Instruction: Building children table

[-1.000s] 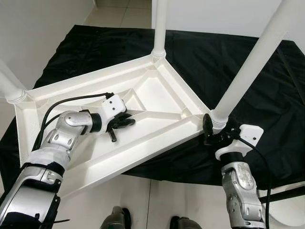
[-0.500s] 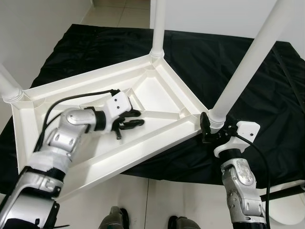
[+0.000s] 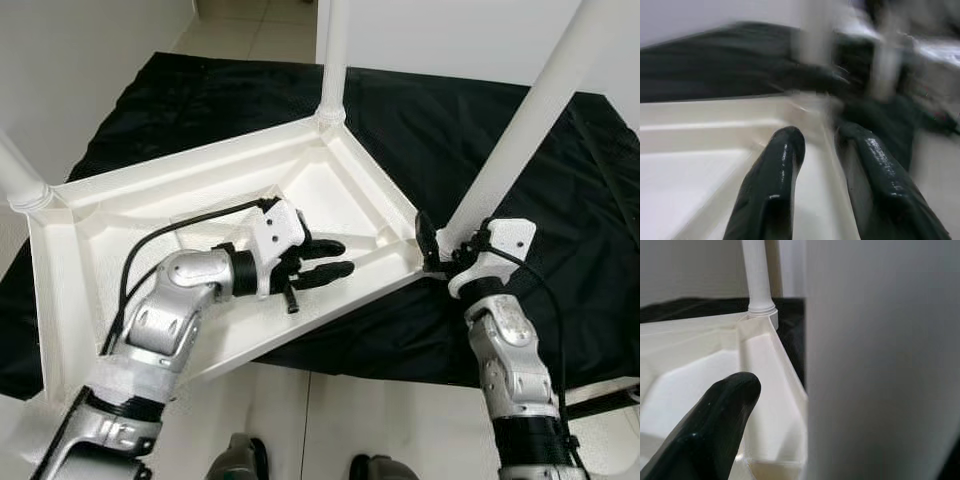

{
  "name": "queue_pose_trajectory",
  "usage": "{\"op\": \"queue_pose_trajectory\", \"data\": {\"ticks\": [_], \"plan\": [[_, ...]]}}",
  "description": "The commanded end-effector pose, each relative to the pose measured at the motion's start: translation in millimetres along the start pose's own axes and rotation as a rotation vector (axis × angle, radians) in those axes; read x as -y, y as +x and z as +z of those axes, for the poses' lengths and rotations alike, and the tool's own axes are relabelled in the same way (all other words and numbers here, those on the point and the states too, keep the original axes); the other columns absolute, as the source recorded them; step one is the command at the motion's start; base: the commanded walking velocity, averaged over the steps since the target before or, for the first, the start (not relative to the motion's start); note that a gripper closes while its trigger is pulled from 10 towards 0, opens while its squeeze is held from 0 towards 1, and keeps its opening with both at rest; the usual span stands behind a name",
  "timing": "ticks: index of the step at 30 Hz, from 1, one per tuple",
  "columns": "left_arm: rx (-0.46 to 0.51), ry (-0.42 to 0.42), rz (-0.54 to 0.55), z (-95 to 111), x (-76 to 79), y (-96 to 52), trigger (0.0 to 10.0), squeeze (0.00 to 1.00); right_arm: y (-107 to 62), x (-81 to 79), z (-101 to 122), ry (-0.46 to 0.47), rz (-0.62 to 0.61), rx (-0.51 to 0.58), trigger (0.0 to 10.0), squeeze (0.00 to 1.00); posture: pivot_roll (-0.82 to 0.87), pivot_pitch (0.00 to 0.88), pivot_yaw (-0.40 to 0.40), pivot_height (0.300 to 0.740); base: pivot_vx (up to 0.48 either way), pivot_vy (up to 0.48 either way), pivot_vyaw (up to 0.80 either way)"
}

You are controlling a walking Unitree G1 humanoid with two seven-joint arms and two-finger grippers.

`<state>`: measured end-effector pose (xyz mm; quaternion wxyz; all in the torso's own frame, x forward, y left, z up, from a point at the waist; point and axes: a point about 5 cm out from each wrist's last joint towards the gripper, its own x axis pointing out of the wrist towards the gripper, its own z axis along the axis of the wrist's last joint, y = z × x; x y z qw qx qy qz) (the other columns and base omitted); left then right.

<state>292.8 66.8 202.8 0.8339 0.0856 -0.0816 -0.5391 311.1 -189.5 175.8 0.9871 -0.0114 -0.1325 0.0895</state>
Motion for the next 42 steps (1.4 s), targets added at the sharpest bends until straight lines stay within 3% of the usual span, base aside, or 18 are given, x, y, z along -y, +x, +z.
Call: {"op": "queue_pose_trajectory", "data": {"ticks": [1,6,9,11,17,20,29,30,31,33,34,36,37,42], "plan": [[-0.005,-0.033,0.09,-2.3,-1.2,-0.5,10.0,0.0,0.5,2.1,-3.8,-0.005,0.019,-0.024,10.0,0.0,0.04,0.135,-0.029,0.74,0.0,0.0,0.0],[-0.01,-0.094,0.104,-4.9,12.1,1.8,10.0,0.0,2.4,7.6,-2.7,-0.034,0.105,-0.036,10.0,0.0,0.03,0.133,-0.025,0.74,0.0,0.0,0.0],[-0.031,-0.136,0.107,-9.8,24.9,-2.8,10.0,0.0,-0.8,10.1,0.3,-0.044,0.175,-0.044,10.0,0.0,0.03,0.129,-0.028,0.74,0.0,0.0,0.0],[-0.094,-0.148,0.124,-18.8,32.3,-12.5,10.0,0.0,-5.9,10.8,0.7,-0.038,0.232,-0.056,10.0,0.0,0.03,0.125,-0.026,0.74,0.0,0.0,0.0],[-0.245,-0.147,0.168,-38.0,30.8,-27.6,10.0,0.0,-5.9,15.9,-1.0,-0.037,0.241,-0.065,10.0,0.0,0.03,0.123,-0.024,0.74,0.0,0.0,0.0],[-0.261,-0.162,0.15,-39.0,32.1,-30.1,10.0,0.0,-3.7,16.8,-0.2,-0.036,0.244,-0.058,10.0,0.0,0.04,0.123,-0.023,0.74,0.0,0.0,0.0],[-0.457,-0.062,0.207,-54.0,18.3,-42.5,10.0,0.0,0.6,18.1,4.0,-0.013,0.259,-0.036,10.0,0.0,0.04,0.128,-0.011,0.74,0.0,0.0,0.0],[-0.48,-0.052,0.201,-55.8,18.0,-44.1,10.0,0.0,-0.2,18.2,4.4,-0.008,0.256,-0.031,9.6,0.0,0.04,0.128,-0.011,0.74,0.0,0.0,0.0],[-0.486,-0.053,0.202,-56.3,17.3,-44.9,10.0,0.0,-1.1,17.6,4.6,0.001,0.26,-0.027,7.5,0.0,0.04,0.127,-0.007,0.74,0.0,0.0,0.0],[-0.488,-0.057,0.205,-56.6,16.8,-45.4,10.0,0.0,-1.7,17.1,4.8,0.007,0.263,-0.024,7.5,0.0,0.04,0.128,-0.006,0.74,0.0,0.0,0.0],[-0.497,-0.048,0.201,-57.8,16.2,-46.6,10.0,0.0,-3.1,16.2,4.5,0.011,0.269,-0.023,3.5,0.0,0.04,0.127,-0.003,0.74,0.0,0.0,0.0],[-0.497,-0.048,0.201,-57.8,16.2,-46.6,10.0,0.0,-3.1,16.2,4.5,0.011,0.269,-0.023,3.5,0.0,0.04,0.127,-0.003,0.74,0.0,0.0,0.0],[-0.524,-0.035,0.209,-61.9,13.0,-49.5,10.0,0.0,-6.0,14.2,3.4,0.028,0.28,-0.025,0.0,0.0,0.04,0.127,0.001,0.74,0.0,0.0,0.0],[-0.603,0.012,0.24,-72.0,1.3,-57.5,10.0,0.0,-14.2,9.9,0.9,0.055,0.291,-0.033,0.0,0.0,0.04,0.124,0.005,0.74,0.0,0.0,0.0]]}}
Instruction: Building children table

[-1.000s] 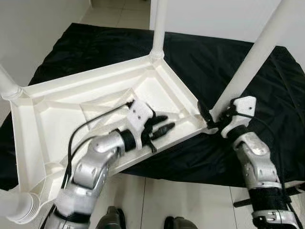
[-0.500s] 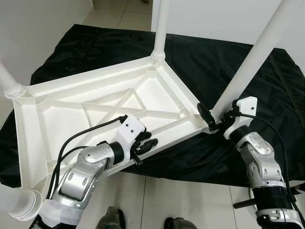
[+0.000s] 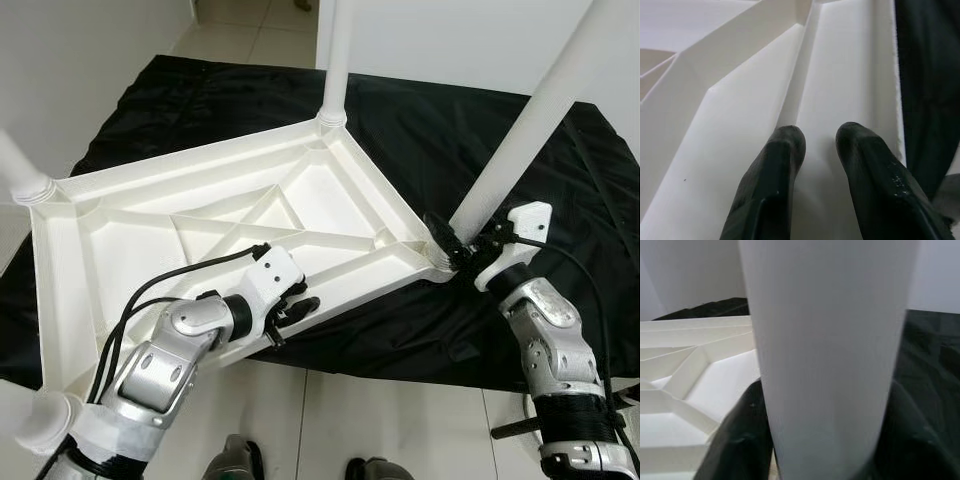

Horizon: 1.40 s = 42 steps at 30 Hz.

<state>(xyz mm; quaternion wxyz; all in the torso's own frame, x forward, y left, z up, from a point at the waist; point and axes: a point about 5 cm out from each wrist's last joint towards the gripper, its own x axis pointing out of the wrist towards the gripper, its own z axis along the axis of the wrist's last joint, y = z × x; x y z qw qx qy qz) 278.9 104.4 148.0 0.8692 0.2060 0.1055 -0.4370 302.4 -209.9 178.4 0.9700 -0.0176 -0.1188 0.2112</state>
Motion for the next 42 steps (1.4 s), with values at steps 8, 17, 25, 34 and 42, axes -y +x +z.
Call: {"op": "queue_pose_trajectory", "data": {"ticks": [8,17,25,34,42], "plan": [[-0.207,0.064,0.145,-33.2,-31.5,-2.9,10.0,0.0,-13.3,-15.7,-6.6,0.057,0.027,-0.016,0.0,0.0,0.02,0.121,0.016,0.74,0.0,0.0,0.0],[-0.058,0.055,0.097,-8.6,-33.0,0.4,10.0,0.0,-12.3,-18.4,-8.0,0.063,0.006,-0.034,10.0,0.0,0.02,0.107,0.019,0.74,0.0,0.0,0.0],[0.259,-0.014,-0.112,48.7,-10.0,-3.3,10.0,1.0,6.5,-18.0,-9.2,0.103,0.037,-0.052,10.0,0.0,0.06,0.104,-0.016,0.74,0.0,0.0,0.0],[0.376,0.007,-0.329,76.2,16.0,-12.6,10.0,0.0,18.2,-21.0,-9.0,0.123,0.081,-0.06,10.0,0.0,0.07,0.11,-0.033,0.74,0.0,0.0,0.0],[0.377,-0.055,-0.278,80.1,15.7,-4.0,10.0,0.0,23.4,-19.3,-9.9,0.176,0.062,-0.046,10.0,1.0,0.06,0.109,-0.041,0.74,0.0,0.0,0.0]]}}
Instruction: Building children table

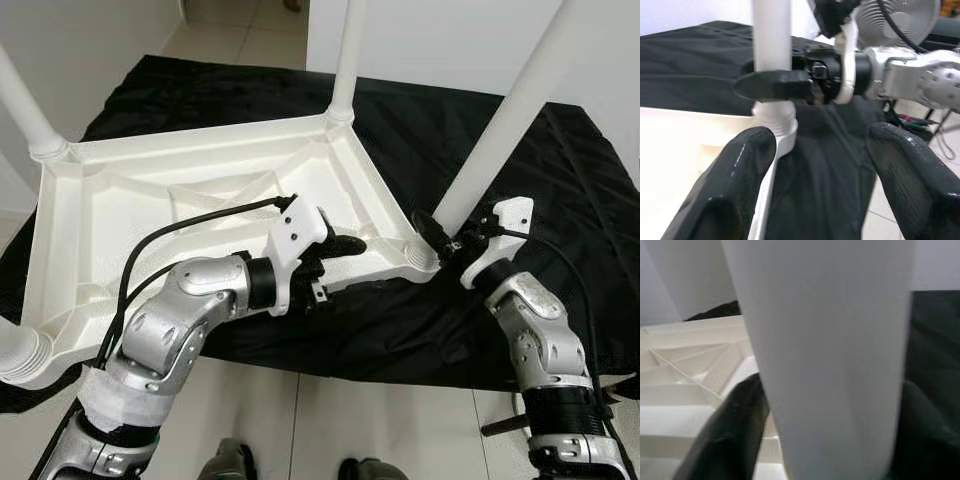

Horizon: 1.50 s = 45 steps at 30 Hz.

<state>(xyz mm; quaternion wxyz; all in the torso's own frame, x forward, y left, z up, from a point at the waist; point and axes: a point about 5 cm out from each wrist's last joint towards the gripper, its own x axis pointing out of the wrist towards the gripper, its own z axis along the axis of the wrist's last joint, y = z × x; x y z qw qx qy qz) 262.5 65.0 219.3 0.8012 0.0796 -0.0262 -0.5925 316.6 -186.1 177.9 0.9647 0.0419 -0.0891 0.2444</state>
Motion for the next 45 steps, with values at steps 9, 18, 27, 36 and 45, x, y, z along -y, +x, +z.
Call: {"op": "queue_pose_trajectory", "data": {"ticks": [9,18,27,36,45], "plan": [[-0.009,-0.069,0.088,-8.8,2.8,5.9,10.0,0.0,5.2,-3.4,-6.8,0.05,-0.234,0.021,10.0,1.0,0.06,0.101,-0.041,0.74,0.0,0.0,0.0],[0.005,-0.124,0.215,-14.8,-1.0,15.8,10.0,0.0,13.5,-42.8,-5.7,0.028,-0.137,0.046,10.0,0.0,0.06,0.097,-0.04,0.74,0.0,0.0,0.0],[-0.03,-0.045,0.378,-25.6,-13.2,25.0,10.0,0.0,1.8,-23.2,2.3,-0.055,-0.006,0.045,10.0,0.0,0.04,0.08,-0.064,0.74,0.0,0.0,0.0],[-0.043,-0.028,0.462,-34.3,-7.2,29.0,10.0,0.0,-5.5,-2.4,-15.4,-0.089,0.168,-0.097,1.6,0.0,0.02,0.042,-0.054,0.74,0.0,0.0,0.0],[-0.063,-0.052,0.466,-45.2,-2.7,20.0,10.0,0.0,-7.4,14.4,-23.4,-0.095,0.15,-0.152,0.0,0.0,0.04,0.013,-0.066,0.74,0.0,0.0,0.0]]}}
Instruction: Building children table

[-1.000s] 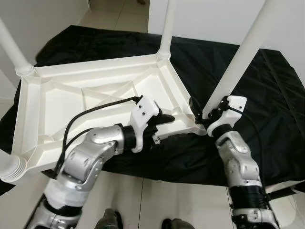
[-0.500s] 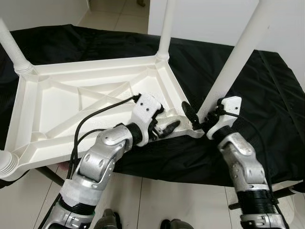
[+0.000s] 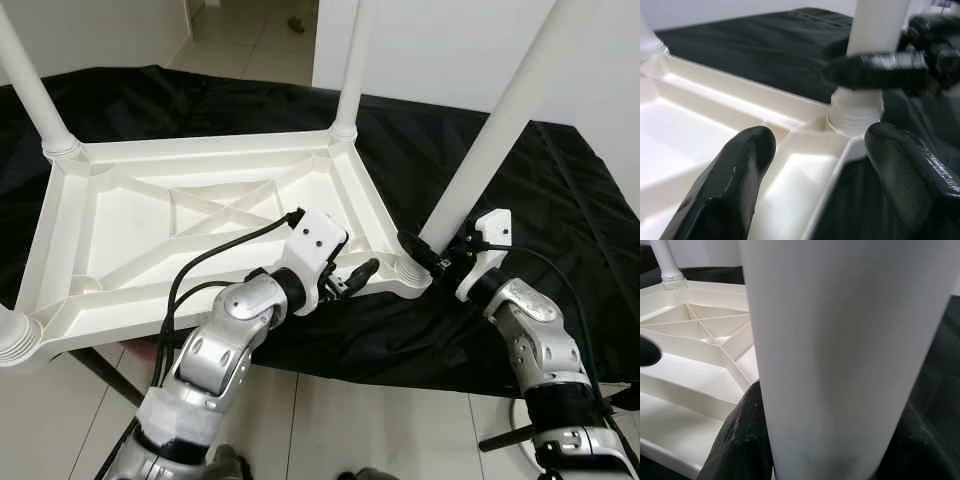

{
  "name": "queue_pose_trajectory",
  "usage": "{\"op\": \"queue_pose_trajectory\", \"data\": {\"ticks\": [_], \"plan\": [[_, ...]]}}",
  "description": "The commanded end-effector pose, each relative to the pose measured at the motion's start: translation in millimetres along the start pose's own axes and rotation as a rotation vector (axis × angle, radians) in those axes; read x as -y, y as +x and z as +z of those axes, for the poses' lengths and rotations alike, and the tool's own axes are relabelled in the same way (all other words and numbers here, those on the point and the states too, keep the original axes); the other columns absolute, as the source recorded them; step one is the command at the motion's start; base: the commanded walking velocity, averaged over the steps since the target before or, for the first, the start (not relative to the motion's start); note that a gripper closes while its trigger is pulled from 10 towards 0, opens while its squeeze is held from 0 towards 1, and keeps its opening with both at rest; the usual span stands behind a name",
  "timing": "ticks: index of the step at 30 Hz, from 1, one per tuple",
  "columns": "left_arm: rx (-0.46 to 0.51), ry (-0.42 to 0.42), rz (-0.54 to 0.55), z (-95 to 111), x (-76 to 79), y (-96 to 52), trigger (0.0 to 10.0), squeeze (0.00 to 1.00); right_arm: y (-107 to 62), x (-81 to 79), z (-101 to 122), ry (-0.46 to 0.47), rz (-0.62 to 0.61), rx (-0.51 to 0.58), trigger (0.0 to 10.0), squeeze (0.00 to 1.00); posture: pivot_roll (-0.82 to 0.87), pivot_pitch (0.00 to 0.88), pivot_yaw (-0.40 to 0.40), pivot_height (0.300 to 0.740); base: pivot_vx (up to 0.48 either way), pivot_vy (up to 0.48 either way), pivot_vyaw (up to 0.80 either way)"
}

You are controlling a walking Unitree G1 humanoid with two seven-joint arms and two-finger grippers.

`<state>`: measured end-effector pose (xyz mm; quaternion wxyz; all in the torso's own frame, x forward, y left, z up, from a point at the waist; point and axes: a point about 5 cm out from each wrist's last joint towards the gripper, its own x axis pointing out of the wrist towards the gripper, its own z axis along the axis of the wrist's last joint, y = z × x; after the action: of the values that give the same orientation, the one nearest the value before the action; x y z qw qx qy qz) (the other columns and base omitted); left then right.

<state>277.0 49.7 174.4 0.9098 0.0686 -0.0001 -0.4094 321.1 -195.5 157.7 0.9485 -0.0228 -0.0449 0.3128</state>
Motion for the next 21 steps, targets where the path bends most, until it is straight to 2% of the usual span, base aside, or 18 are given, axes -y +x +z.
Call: {"op": "queue_pose_trajectory", "data": {"ticks": [1,3,4,5,7,8,9,10,13,16,21], "plan": [[-0.011,0.024,0.053,-4.8,-2.3,-3.7,10.0,0.0,-4.1,6.6,-5.1,-0.002,-0.022,-0.032,0.0,0.0,0.04,0.008,-0.067,0.74,0.0,0.0,0.0],[-0.011,0.024,0.053,-4.8,-2.3,-3.7,10.0,0.0,-4.1,6.6,-5.1,-0.002,-0.022,-0.032,0.0,0.0,0.04,0.008,-0.067,0.74,0.0,0.0,0.0],[-0.017,0.054,0.067,-6.7,-4.8,-6.1,10.0,0.0,-5.2,9.8,-4.5,-0.007,-0.066,-0.026,0.0,0.0,0.04,0.007,-0.066,0.74,0.0,0.0,0.0],[-0.021,0.06,0.077,-8.0,-7.0,-7.9,10.0,0.0,-6.4,13.5,-4.0,-0.005,-0.126,-0.014,1.4,0.0,0.05,0.007,-0.067,0.74,0.0,0.0,0.0],[-0.021,0.06,0.077,-8.0,-7.0,-7.9,10.0,0.0,-6.4,13.5,-4.0,-0.005,-0.126,-0.014,1.4,0.0,0.05,0.007,-0.067,0.74,0.0,0.0,0.0],[-0.019,0.068,0.096,-8.6,-9.2,-9.7,10.0,0.0,-6.8,13.4,-4.4,0.002,-0.252,0.004,0.6,0.0,0.05,0.012,-0.07,0.74,0.0,0.0,0.0],[-0.018,0.067,0.099,-8.7,-9.2,-10.1,10.0,0.0,-6.8,12.6,-4.9,0.0,-0.283,0.008,0.6,0.0,0.05,0.012,-0.07,0.74,0.0,0.0,0.0],[-0.021,0.058,0.096,-9.5,-8.8,-10.2,10.0,0.0,-5.2,6.3,-7.3,0.014,-0.325,0.004,10.0,0.0,0.05,0.018,-0.075,0.74,0.0,0.0,0.0],[-0.023,0.05,0.096,-10.8,-8.9,-10.5,10.0,0.0,-2.9,-3.3,-9.8,0.035,-0.396,0.002,10.0,0.0,0.05,0.022,-0.077,0.74,0.0,0.0,0.0],[-0.039,0.025,0.069,-14.9,-7.2,-11.1,10.0,0.0,2.8,-24.0,-10.5,0.085,-0.464,0.022,10.0,0.0,0.05,0.033,-0.082,0.74,0.0,0.0,0.0],[-0.026,0.042,0.051,-14.5,-6.6,-10.0,10.0,0.0,7.2,-36.9,-12.0,0.126,-0.572,0.024,10.0,0.0,0.05,0.037,-0.076,0.74,0.0,0.0,0.0]]}}
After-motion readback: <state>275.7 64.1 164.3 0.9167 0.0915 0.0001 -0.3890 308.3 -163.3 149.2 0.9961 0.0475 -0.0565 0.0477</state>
